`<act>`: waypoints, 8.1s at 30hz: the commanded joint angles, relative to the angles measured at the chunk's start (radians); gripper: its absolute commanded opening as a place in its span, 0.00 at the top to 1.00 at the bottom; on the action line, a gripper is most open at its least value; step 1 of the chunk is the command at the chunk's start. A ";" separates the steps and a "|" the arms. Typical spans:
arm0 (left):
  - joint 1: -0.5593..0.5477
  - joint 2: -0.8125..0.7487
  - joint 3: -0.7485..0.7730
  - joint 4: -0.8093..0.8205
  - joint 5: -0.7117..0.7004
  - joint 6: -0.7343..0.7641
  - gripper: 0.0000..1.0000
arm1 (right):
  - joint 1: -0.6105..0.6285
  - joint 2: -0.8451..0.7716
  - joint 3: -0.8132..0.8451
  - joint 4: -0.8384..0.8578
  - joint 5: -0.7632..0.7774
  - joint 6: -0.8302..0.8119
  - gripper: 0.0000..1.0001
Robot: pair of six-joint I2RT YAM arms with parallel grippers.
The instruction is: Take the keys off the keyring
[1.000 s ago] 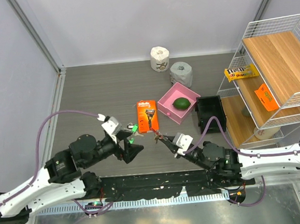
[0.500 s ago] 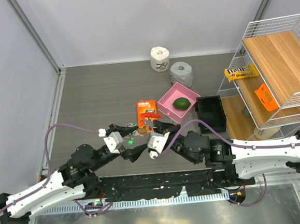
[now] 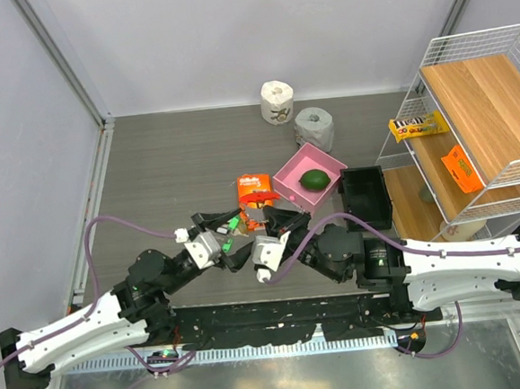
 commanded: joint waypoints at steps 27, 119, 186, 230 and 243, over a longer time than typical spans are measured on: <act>0.002 0.062 0.135 -0.076 -0.046 -0.087 0.67 | 0.006 -0.053 0.045 -0.042 -0.079 0.026 0.95; -0.018 0.366 0.783 -1.029 0.238 -0.249 1.00 | -0.002 -0.228 -0.194 0.200 -0.435 0.434 0.69; -0.050 0.358 0.787 -1.029 0.158 -0.230 1.00 | -0.017 -0.336 -0.148 -0.015 -0.468 0.582 0.67; -0.051 0.334 0.775 -1.011 0.206 -0.252 1.00 | -0.037 -0.174 -0.143 0.156 -0.488 0.546 0.69; -0.061 0.355 0.770 -1.038 0.258 -0.250 1.00 | -0.045 -0.142 -0.125 0.168 -0.514 0.522 0.79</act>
